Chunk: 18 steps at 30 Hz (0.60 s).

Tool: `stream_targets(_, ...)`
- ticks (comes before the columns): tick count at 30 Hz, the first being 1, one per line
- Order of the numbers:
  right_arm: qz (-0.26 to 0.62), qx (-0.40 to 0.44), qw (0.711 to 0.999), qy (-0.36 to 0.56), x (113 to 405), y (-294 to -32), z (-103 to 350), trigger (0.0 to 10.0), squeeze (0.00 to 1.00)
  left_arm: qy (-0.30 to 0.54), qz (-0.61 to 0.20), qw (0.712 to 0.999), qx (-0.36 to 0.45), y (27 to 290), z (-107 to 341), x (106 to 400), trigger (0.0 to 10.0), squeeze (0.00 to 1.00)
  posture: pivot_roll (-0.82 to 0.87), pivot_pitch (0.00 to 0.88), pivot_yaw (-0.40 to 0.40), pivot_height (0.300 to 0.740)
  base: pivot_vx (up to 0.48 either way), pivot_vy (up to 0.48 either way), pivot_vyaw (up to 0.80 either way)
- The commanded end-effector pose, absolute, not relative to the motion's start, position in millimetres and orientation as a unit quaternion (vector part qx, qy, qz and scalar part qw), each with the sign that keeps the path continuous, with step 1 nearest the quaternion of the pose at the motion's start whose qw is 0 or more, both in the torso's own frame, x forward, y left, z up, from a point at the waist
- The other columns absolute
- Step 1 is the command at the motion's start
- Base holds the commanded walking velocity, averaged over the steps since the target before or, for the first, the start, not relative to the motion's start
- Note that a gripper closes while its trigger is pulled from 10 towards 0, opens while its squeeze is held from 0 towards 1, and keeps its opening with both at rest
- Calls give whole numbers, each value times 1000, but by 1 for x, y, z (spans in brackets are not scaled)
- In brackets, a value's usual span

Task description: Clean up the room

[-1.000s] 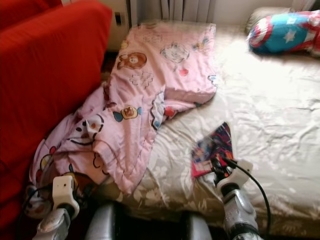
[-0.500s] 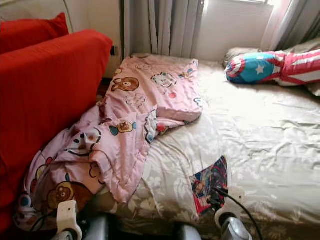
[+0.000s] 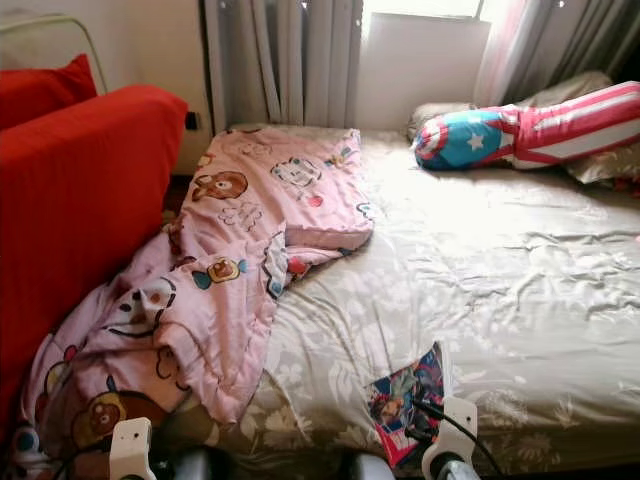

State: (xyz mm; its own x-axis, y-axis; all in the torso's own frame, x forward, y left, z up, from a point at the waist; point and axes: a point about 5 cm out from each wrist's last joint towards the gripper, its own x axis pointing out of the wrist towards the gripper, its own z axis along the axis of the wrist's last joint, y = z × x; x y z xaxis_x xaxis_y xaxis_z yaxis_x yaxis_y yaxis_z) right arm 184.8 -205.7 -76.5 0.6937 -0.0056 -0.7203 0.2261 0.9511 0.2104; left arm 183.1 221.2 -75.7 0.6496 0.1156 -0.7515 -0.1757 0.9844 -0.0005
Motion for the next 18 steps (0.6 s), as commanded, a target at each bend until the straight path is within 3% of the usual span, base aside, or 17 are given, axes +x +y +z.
stream_targets(1, -42, 131, 889, 436, 169, -200, -86, 10000, 0, 423, 66, 903, -37, 214, -79, 180, 10000, 0, -25, 0, -41, 683, 0, 0, 0)
stream_targets(10, -42, 122, 888, 441, 168, -200, -87, 10000, 0, 427, 63, 901, -41, 213, -81, 178, 10000, 0, -40, 0, -42, 738, 0, 0, 0)
stream_targets(18, -30, 99, 891, 443, 163, -203, -88, 10000, 0, 427, 62, 901, -43, 212, -82, 175, 10000, 0, -30, 0, -56, 738, 0, 0, 0)
